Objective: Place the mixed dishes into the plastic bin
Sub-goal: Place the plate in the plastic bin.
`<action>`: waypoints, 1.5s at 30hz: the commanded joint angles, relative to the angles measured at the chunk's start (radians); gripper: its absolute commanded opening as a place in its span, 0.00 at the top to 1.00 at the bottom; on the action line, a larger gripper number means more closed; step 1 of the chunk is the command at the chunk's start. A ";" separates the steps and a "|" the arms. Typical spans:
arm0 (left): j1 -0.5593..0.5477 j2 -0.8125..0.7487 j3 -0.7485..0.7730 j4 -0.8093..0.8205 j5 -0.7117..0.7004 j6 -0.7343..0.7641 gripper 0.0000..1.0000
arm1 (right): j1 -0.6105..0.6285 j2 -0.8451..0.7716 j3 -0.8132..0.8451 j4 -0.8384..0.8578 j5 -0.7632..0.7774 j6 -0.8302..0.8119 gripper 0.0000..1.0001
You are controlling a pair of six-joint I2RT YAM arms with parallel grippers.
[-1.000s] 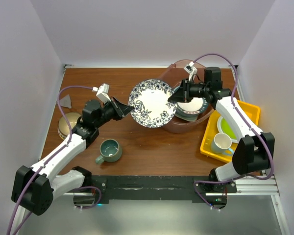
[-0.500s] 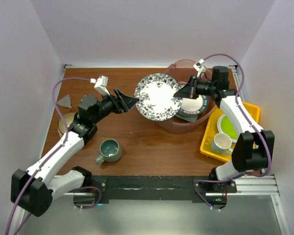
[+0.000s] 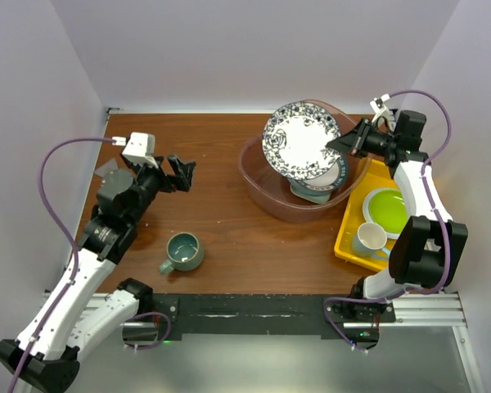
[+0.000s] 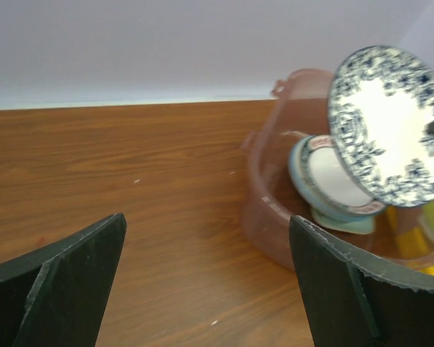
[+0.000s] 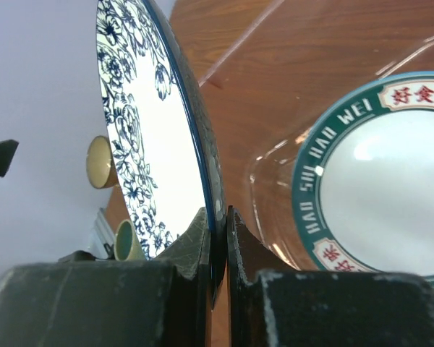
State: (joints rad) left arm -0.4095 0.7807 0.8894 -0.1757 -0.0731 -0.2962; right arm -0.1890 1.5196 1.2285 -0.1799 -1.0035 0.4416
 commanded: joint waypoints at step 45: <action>0.006 -0.213 -0.234 -0.004 -0.125 0.135 0.00 | -0.035 0.180 0.180 -0.245 0.132 -0.339 0.99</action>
State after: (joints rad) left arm -0.4080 0.5735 0.6563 -0.2237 -0.1905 -0.1791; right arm -0.2173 1.7145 1.3308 -0.4622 -0.7940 0.0921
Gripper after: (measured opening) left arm 0.997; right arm 0.065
